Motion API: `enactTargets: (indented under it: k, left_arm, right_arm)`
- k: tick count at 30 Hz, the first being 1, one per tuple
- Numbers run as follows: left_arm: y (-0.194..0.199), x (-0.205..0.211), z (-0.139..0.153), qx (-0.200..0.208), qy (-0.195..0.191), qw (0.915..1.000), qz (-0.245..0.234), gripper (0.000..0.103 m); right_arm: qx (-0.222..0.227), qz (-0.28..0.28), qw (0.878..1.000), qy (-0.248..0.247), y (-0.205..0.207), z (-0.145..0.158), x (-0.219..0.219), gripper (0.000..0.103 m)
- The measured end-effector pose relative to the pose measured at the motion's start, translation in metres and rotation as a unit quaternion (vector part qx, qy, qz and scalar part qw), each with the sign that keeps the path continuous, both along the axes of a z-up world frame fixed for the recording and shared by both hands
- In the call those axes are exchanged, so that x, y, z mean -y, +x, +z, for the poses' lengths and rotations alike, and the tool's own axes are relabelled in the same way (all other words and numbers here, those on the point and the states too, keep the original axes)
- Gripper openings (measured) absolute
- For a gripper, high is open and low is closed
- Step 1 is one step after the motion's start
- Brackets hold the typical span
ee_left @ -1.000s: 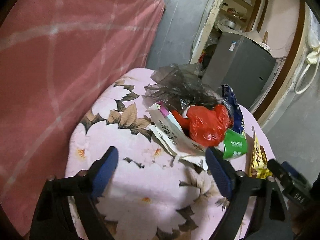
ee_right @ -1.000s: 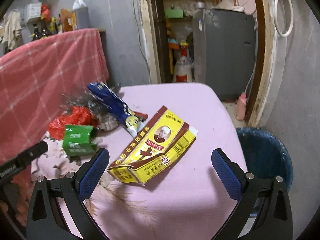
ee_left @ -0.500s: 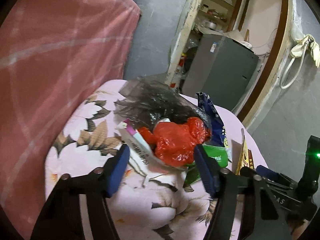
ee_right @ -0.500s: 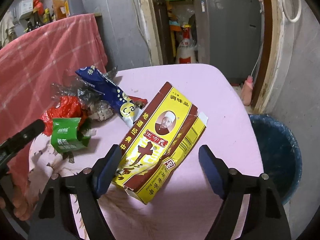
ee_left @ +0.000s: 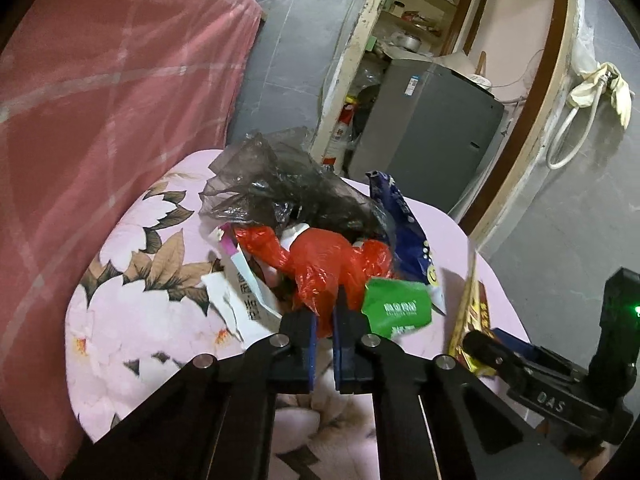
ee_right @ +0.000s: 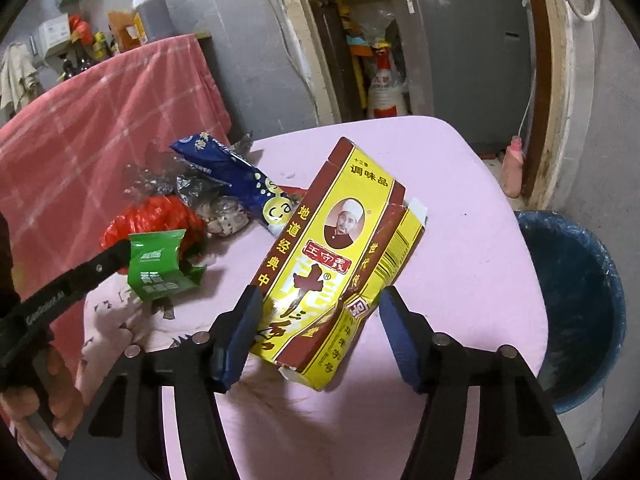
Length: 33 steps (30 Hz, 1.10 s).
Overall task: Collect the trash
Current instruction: 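Close the left gripper on the red plastic bag while the right gripper grasps the yellow box, then lift the red bag with the left gripper while the right gripper carries the yellow box to the bin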
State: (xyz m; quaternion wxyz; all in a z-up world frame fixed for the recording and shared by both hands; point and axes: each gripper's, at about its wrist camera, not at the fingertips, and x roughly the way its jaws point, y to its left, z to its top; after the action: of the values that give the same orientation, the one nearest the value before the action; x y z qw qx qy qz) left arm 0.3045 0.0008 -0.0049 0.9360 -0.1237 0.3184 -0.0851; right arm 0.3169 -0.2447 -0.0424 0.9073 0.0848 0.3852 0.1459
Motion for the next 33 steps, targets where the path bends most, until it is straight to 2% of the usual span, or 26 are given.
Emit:
enactTargets:
  k: [1,3,7,12,16,18,21,23,29,33]
  left_arm:
    - [-0.003,0.0,0.0,0.0,-0.001,1.0,0.001,0.003]
    - [-0.008,0.0,0.0,-0.001,-0.009,1.0,0.001,0.002]
    - [-0.023,-0.004,0.002,0.001,-0.02,0.9998,0.01,0.0]
    - [-0.04,-0.01,0.004,0.005,-0.032,0.9992,0.021,0.0]
    - [-0.053,-0.011,0.004,0.008,-0.034,0.9991,0.026,0.0]
    - [-0.06,-0.011,0.004,0.011,-0.032,0.999,0.03,0.0]
    - [-0.07,-0.014,0.003,0.015,-0.036,0.9985,0.039,0.0]
    - [-0.075,-0.017,0.002,0.016,-0.042,0.9979,0.046,0.0]
    - [-0.082,-0.023,-0.001,0.011,-0.059,0.9967,0.055,0.0]
    - [-0.083,-0.022,-0.003,0.009,-0.061,0.9968,0.05,0.0]
  right_arm:
    - [0.001,0.002,1.0,0.0,-0.001,0.0,-0.001,0.055]
    - [0.002,0.011,1.0,0.006,-0.001,0.001,-0.003,0.045]
    - [0.006,0.016,1.0,-0.002,-0.002,0.003,-0.007,0.045]
    - [0.015,0.015,1.0,0.0,-0.004,0.006,-0.002,0.028]
    - [0.011,0.016,1.0,0.007,-0.006,0.007,-0.001,0.028]
    - [0.009,0.015,1.0,0.011,-0.006,0.006,-0.002,0.034]
    - [0.012,0.009,1.0,0.018,-0.006,0.009,-0.004,0.056]
    - [0.013,0.006,1.0,0.012,-0.005,0.011,-0.01,0.065]
    - [-0.006,0.011,1.0,-0.02,0.007,0.007,-0.031,0.075]
    - [-0.011,0.009,0.999,-0.053,0.01,-0.001,-0.041,0.076]
